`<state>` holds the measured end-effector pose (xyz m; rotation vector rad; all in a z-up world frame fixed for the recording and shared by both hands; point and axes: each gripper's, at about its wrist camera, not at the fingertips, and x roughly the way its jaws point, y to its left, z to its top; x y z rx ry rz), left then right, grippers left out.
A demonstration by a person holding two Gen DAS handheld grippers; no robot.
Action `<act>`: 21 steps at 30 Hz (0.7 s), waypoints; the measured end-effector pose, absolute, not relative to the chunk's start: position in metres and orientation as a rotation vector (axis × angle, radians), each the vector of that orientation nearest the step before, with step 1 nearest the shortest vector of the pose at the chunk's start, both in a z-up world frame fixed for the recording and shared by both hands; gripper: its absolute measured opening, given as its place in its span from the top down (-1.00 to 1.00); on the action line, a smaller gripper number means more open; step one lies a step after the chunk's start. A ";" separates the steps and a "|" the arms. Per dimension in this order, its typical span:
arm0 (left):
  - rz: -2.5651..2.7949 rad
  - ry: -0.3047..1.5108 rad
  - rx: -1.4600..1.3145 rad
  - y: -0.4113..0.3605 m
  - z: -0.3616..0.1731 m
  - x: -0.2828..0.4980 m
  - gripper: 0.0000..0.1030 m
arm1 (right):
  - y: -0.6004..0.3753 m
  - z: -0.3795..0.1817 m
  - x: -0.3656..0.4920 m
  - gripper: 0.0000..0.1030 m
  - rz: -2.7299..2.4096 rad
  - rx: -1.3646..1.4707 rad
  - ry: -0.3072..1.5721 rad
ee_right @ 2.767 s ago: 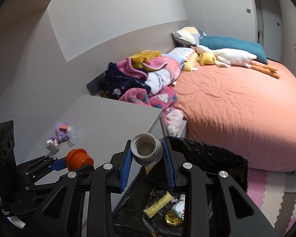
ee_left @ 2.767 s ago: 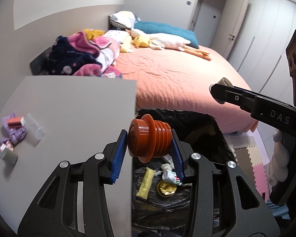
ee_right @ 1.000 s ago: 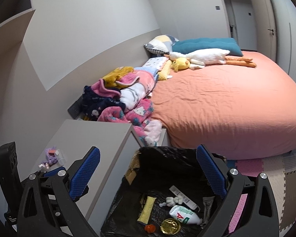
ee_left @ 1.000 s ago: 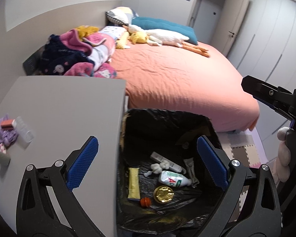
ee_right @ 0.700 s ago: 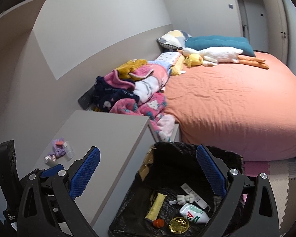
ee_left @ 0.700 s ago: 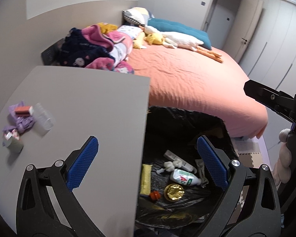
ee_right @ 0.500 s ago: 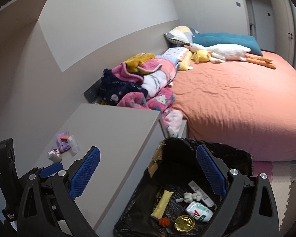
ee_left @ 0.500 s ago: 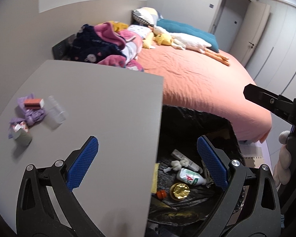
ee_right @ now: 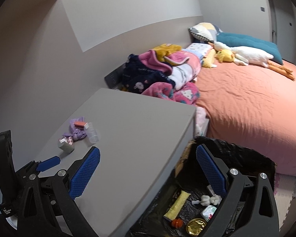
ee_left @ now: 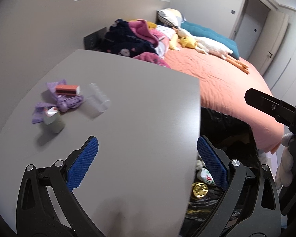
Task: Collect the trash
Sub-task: 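Move both tools back over the desk toward the tape roll and cup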
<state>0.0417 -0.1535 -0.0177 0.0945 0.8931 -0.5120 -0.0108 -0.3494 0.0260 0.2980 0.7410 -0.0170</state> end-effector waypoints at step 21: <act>-0.311 0.906 0.037 -0.082 -0.045 0.092 -0.87 | -0.270 -0.008 0.059 -0.89 0.109 0.174 0.827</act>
